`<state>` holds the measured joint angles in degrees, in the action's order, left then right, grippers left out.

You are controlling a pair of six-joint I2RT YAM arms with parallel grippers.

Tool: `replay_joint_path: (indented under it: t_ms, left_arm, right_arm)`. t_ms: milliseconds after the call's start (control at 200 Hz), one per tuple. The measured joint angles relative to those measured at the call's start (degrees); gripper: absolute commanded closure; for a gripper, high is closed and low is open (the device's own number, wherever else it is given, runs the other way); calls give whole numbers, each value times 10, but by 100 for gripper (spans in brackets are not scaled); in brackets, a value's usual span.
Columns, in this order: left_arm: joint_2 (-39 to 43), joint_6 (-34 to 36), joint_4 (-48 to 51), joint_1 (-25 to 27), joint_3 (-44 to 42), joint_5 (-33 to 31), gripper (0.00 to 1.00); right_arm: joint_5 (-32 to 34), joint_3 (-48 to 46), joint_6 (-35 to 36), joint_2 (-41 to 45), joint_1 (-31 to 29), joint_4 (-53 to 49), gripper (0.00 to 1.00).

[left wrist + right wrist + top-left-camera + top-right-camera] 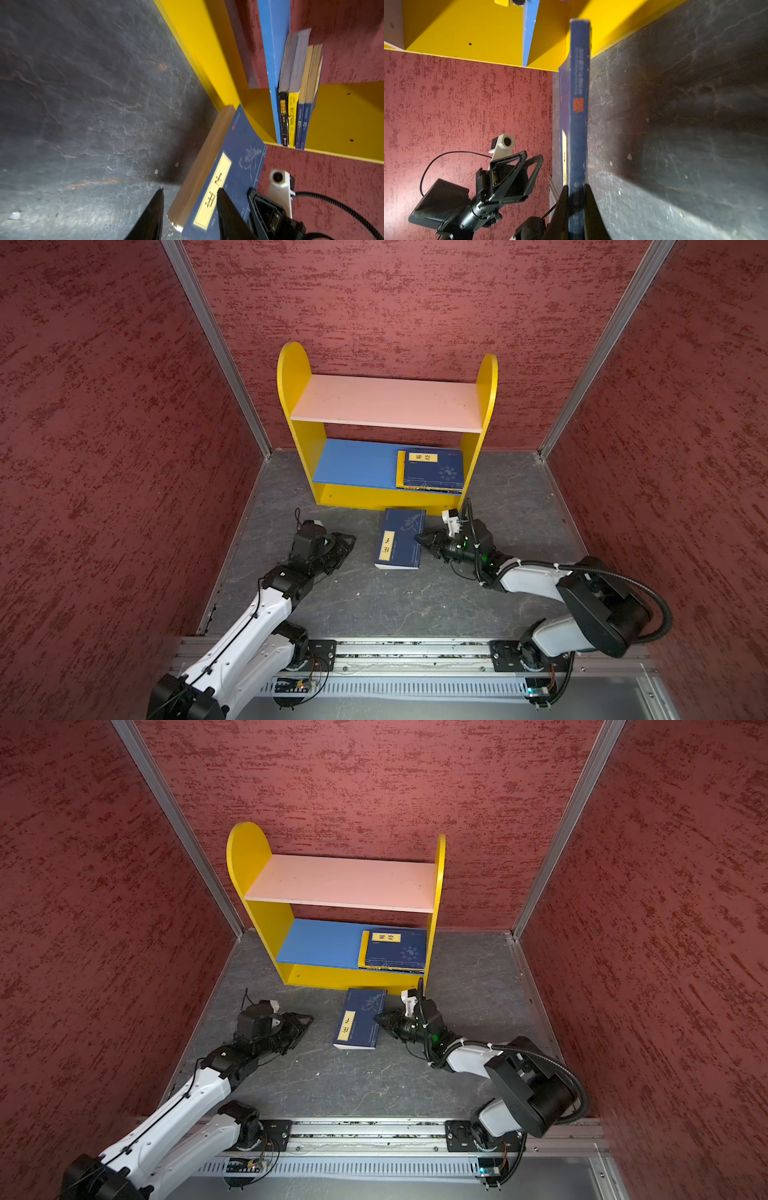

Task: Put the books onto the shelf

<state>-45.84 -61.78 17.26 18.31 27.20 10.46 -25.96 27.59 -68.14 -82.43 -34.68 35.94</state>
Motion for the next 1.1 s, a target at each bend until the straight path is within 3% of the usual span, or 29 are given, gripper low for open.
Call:
replay_joint_path:
  t_ms: [95,220,331,541,696,877,997,1097]
  left_arm:
    - [29,12,21,-41,0,4,52]
    - [48,26,36,-77,0,19,41]
    - [46,40,34,-88,0,42,30]
    - [33,50,-14,-89,0,90,26]
    - [29,50,-54,-89,-1,119,25]
    - [35,47,-116,-82,-11,152,16]
    - [34,39,-165,-65,-14,175,9]
    - [17,30,-220,-39,-14,186,8]
  right_arm:
    - [-10,0,6,36,0,-33,96]
    - [-14,11,20,77,-1,-80,95]
    - [-4,46,37,108,-1,-122,95]
    - [46,103,56,144,0,-130,96]
    - [84,100,44,138,8,-87,96]
    - [139,85,14,117,11,-4,96]
    - [168,85,-3,105,14,40,96]
    - [191,85,-20,96,15,79,96]
